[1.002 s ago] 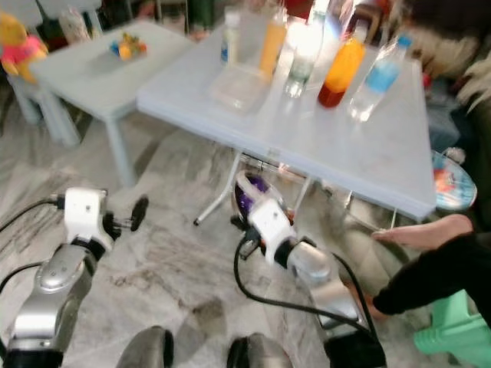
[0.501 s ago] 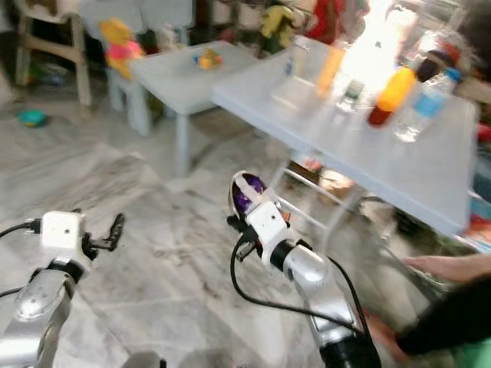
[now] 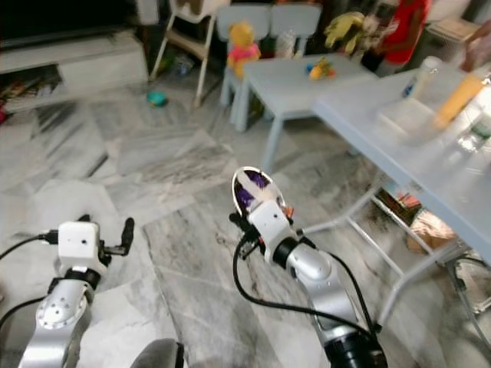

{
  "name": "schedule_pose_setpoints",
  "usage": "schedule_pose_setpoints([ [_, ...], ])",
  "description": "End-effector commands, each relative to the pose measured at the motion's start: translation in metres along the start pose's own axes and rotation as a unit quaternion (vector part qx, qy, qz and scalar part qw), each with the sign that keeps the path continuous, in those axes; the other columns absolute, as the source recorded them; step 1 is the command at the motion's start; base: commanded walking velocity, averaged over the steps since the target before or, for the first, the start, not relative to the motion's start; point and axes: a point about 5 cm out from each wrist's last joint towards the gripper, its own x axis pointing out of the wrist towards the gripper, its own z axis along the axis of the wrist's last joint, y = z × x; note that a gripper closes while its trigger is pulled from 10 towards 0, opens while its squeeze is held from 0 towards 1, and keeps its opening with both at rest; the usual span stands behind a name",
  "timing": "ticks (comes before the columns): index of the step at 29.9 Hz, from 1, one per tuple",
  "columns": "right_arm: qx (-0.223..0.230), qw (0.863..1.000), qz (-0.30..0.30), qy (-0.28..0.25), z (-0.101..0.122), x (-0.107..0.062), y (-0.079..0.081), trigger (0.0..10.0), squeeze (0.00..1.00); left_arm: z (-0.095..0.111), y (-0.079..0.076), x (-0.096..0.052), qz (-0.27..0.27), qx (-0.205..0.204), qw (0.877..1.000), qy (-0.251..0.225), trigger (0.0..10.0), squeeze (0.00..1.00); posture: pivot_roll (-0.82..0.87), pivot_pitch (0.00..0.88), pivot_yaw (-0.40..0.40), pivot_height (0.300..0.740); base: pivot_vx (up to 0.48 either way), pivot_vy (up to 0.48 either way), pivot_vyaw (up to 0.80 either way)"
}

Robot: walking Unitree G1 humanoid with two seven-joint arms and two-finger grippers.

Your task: Restocking fridge

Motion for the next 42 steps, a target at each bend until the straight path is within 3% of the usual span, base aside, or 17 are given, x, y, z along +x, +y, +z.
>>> schedule_pose_setpoints([
  [1,-0.013,1.0,0.002,-0.016,0.006,-0.001,-0.003,10.0,0.0,-0.002,0.0,0.001,0.002,0.005,1.0,0.001,10.0,0.0,0.1,0.0,-0.122,0.74,0.0,0.0,0.8],
  [18,-0.03,0.999,0.03,-0.028,0.011,0.006,-0.003,10.0,0.0,-0.001,0.003,0.005,0.012,0.004,1.0,-0.005,10.0,0.0,0.11,0.0,-0.127,0.74,0.0,-0.072,0.8],
  [27,-0.033,0.998,0.038,-0.036,0.011,0.008,-0.003,10.0,0.0,-0.009,0.009,0.006,0.024,-0.028,0.999,0.015,10.0,0.0,0.1,0.0,-0.109,0.74,0.0,0.0,0.8],
  [37,-0.041,0.997,0.048,-0.045,0.011,0.004,0.0,10.0,0.0,-0.005,0.019,0.006,0.052,-0.01,0.999,-0.004,10.0,0.0,0.1,0.0,-0.101,0.74,0.0,0.0,0.8],
  [40,-0.054,0.997,0.033,-0.051,0.012,0.0,-0.004,10.0,0.0,-0.006,0.018,0.001,0.049,0.024,0.999,-0.005,10.0,0.0,0.1,0.0,-0.087,0.74,0.0,0.0,0.8],
  [42,-0.057,0.997,0.017,-0.051,0.011,-0.003,-0.006,10.0,0.0,-0.009,0.019,-0.004,0.051,0.022,0.998,0.0,10.0,0.0,0.1,0.0,-0.072,0.74,0.0,0.0,0.8],
])
